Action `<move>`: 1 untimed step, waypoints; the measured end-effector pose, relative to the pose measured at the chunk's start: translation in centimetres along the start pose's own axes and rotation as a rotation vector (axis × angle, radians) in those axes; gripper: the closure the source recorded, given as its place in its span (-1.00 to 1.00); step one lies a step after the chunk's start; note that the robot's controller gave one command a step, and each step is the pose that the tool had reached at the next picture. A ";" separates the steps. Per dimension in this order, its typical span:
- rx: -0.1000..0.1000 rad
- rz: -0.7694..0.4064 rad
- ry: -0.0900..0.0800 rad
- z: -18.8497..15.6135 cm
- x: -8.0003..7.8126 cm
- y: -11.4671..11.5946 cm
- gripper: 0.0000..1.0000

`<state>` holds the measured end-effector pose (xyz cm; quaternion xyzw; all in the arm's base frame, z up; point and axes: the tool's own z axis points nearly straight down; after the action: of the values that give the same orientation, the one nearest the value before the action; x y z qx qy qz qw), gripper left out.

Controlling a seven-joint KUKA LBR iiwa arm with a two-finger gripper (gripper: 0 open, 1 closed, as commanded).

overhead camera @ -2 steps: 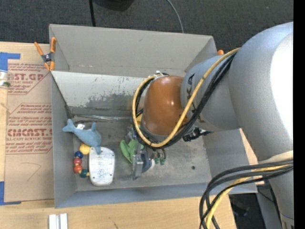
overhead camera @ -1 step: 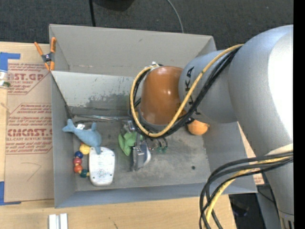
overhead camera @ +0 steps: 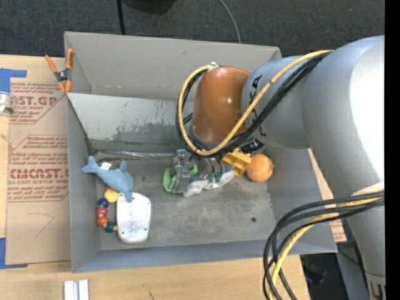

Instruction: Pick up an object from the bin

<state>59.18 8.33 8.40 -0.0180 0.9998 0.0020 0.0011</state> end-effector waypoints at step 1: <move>0.000 0.000 0.000 0.0 0.0 0.0 1.00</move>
Offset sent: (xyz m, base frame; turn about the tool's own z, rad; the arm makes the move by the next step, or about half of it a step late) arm 0.0001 -0.0010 -0.0122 -0.0655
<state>59.18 8.33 8.40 -0.0179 0.9998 0.0020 0.0010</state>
